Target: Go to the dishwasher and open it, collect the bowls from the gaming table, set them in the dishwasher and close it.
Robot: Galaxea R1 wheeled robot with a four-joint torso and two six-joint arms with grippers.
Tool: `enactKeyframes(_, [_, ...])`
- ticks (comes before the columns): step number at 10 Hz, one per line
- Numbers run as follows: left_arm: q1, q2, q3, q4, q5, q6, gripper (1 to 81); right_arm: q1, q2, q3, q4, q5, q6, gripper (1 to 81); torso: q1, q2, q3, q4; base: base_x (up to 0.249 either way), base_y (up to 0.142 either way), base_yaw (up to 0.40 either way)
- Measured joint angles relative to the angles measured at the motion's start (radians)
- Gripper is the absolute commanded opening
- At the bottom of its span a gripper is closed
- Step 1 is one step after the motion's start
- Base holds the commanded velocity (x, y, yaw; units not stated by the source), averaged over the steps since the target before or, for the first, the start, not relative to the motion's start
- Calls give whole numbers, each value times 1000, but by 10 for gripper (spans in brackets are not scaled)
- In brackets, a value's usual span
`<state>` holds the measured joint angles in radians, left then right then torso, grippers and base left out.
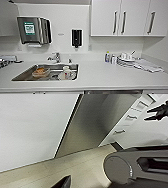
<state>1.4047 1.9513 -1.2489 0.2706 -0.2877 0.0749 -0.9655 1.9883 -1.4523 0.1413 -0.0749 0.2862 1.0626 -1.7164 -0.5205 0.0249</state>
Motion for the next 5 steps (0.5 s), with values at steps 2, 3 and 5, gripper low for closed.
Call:
enactKeyframes(2, [-1,5,0,0,0,0,811,37,-20,48,0,-35,3,811,0,0,-32,0,0,0,0])
enactKeyframes(3, [-1,5,-1,0,0,0,811,54,-26,66,-1,-47,3,811,1,0,-38,0,0,0,0])
enactKeyframes(5, [-1,5,-2,0,-1,0,811,77,-38,87,-1,-77,3,811,1,0,-40,0,0,0,0])
